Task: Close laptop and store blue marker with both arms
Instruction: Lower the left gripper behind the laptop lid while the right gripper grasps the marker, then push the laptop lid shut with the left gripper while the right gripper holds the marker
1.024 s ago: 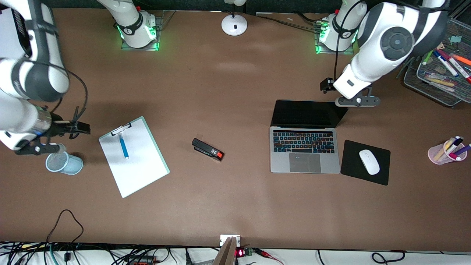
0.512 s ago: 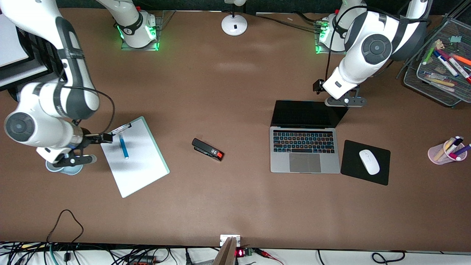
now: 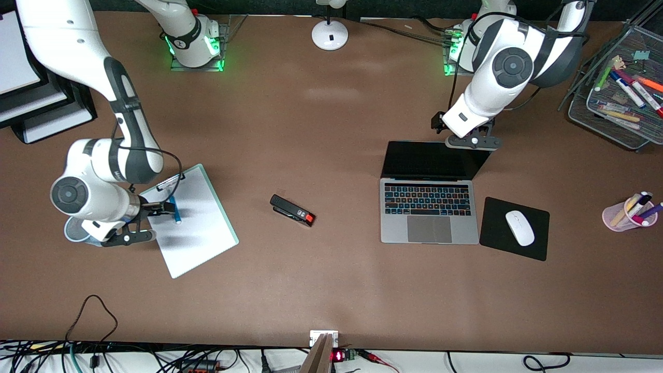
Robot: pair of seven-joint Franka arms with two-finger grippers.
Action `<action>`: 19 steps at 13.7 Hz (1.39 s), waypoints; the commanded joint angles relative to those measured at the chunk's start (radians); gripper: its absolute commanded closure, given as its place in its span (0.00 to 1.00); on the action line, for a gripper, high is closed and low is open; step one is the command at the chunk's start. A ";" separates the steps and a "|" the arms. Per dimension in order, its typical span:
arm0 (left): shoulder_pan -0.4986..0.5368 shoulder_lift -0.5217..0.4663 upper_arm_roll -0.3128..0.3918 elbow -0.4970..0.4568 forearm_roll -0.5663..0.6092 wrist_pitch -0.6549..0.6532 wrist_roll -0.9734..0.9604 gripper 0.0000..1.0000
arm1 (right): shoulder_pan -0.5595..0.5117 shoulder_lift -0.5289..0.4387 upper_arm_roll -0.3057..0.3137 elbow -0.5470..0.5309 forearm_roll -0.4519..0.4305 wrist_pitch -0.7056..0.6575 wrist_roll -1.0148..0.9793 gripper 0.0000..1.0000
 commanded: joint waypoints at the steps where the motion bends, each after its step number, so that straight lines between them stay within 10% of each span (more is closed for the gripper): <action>1: 0.006 0.025 -0.009 -0.009 -0.022 0.047 -0.009 0.00 | 0.001 0.037 0.001 0.005 -0.002 0.048 -0.025 0.00; 10: 0.022 0.150 -0.001 0.095 -0.010 0.150 -0.010 0.00 | 0.041 0.045 0.003 -0.010 0.000 0.052 -0.124 0.06; 19: 0.049 0.346 0.015 0.198 -0.005 0.353 0.002 0.00 | 0.034 0.059 0.003 -0.007 -0.002 0.057 -0.153 0.41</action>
